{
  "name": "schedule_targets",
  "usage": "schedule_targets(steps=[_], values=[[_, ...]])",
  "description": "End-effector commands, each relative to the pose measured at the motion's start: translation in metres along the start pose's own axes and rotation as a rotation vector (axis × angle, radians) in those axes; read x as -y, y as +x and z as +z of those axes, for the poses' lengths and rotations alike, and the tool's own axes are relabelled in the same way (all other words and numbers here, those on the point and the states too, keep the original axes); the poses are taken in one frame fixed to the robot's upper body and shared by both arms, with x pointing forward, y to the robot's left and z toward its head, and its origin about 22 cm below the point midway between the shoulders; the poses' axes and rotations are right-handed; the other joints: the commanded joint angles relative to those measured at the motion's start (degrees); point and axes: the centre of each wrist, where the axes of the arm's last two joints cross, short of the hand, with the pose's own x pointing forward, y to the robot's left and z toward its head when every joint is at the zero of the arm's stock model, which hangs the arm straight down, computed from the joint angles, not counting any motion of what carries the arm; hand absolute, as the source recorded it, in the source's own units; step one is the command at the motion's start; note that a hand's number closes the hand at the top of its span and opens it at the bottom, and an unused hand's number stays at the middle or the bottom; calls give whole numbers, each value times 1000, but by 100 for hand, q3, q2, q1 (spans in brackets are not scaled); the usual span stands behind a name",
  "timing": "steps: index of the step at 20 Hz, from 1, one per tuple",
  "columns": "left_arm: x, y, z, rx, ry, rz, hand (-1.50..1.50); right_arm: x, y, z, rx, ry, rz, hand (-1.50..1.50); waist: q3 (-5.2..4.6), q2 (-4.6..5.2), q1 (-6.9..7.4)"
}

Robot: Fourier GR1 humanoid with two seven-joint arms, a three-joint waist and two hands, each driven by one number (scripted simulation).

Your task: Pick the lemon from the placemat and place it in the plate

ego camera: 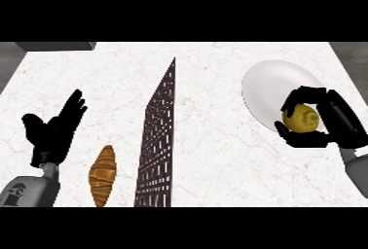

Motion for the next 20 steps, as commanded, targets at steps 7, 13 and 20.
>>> schedule_targets(steps=[7, 13, 20], values=[[11, 16, 4, 14, -39, -10, 0, 45, -80, -4, -149, -41, 50, 150, 12, 59, 253], [8, 4, -9, 24, -46, -6, 0, 41, -106, -13, -179, 144, 198, 150, 12, 108, 335], [12, 6, -9, 18, -52, -16, 0, 36, -123, -20, -202, 288, -7, -150, 15, 102, 328]])
